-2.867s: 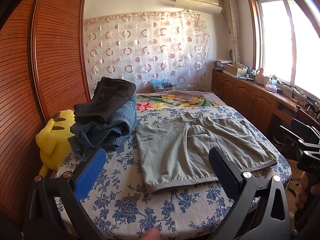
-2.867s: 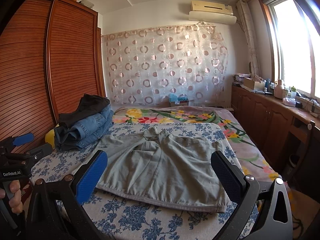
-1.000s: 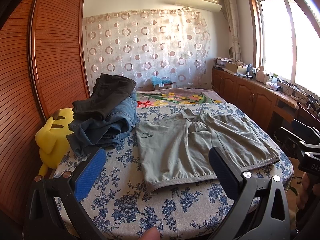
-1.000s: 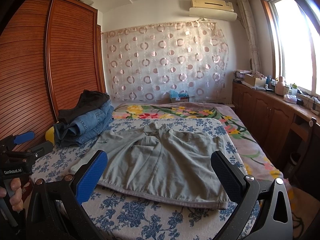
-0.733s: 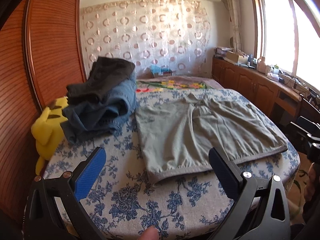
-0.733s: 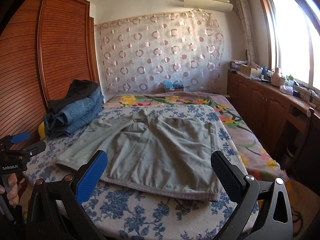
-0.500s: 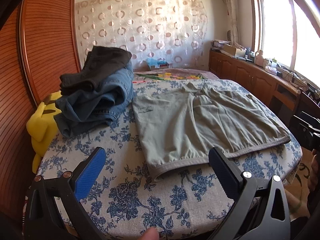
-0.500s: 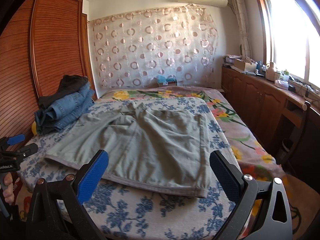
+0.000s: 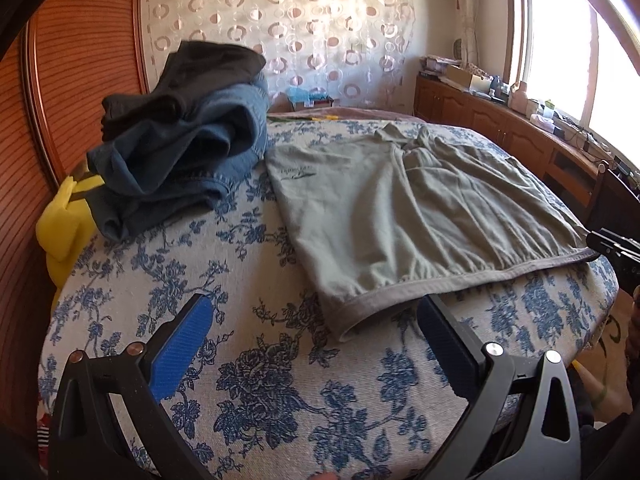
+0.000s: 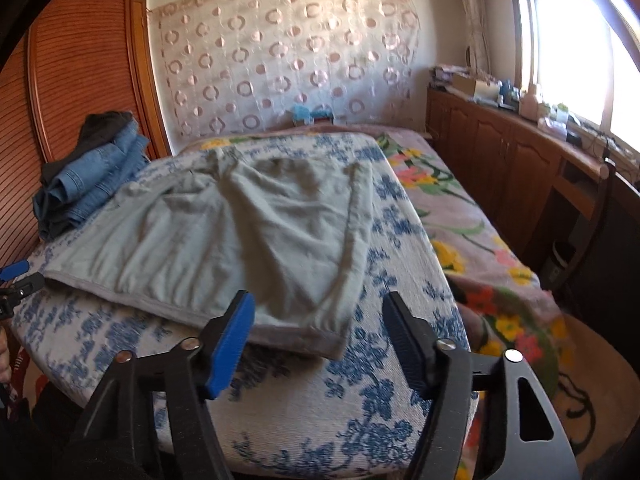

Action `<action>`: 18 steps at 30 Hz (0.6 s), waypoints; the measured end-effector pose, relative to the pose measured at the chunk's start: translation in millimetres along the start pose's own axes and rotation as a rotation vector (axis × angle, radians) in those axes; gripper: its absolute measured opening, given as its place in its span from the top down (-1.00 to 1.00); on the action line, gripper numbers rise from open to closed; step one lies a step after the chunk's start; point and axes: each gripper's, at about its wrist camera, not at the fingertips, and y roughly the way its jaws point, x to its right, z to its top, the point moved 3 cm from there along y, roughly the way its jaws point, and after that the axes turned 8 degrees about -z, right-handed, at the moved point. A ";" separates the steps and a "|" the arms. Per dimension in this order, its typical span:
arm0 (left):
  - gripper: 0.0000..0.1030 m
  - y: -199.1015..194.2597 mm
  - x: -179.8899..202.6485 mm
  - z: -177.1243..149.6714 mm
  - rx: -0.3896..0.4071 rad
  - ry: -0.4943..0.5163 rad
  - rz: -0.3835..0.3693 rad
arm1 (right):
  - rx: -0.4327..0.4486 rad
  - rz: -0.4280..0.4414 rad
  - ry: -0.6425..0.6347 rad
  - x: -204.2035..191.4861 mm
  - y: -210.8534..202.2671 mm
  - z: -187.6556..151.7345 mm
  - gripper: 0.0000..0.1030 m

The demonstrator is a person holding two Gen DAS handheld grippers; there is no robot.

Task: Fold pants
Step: 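Lower the right gripper to the pants leg hem and close on it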

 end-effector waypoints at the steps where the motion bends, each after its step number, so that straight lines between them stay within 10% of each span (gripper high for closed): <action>1: -0.86 1.7 -1.9 -0.4 -0.008 -0.003 -0.006 | -0.013 0.001 0.001 1.2 -1.7 0.1 -0.24; 12: -0.30 12.7 -11.8 -7.5 -0.049 -0.021 -0.087 | -0.065 0.035 0.019 3.5 -22.4 7.9 -0.01; 18: 0.21 13.3 -8.5 -5.0 -0.045 -0.014 -0.126 | -0.065 0.057 0.020 3.8 -30.0 9.6 0.53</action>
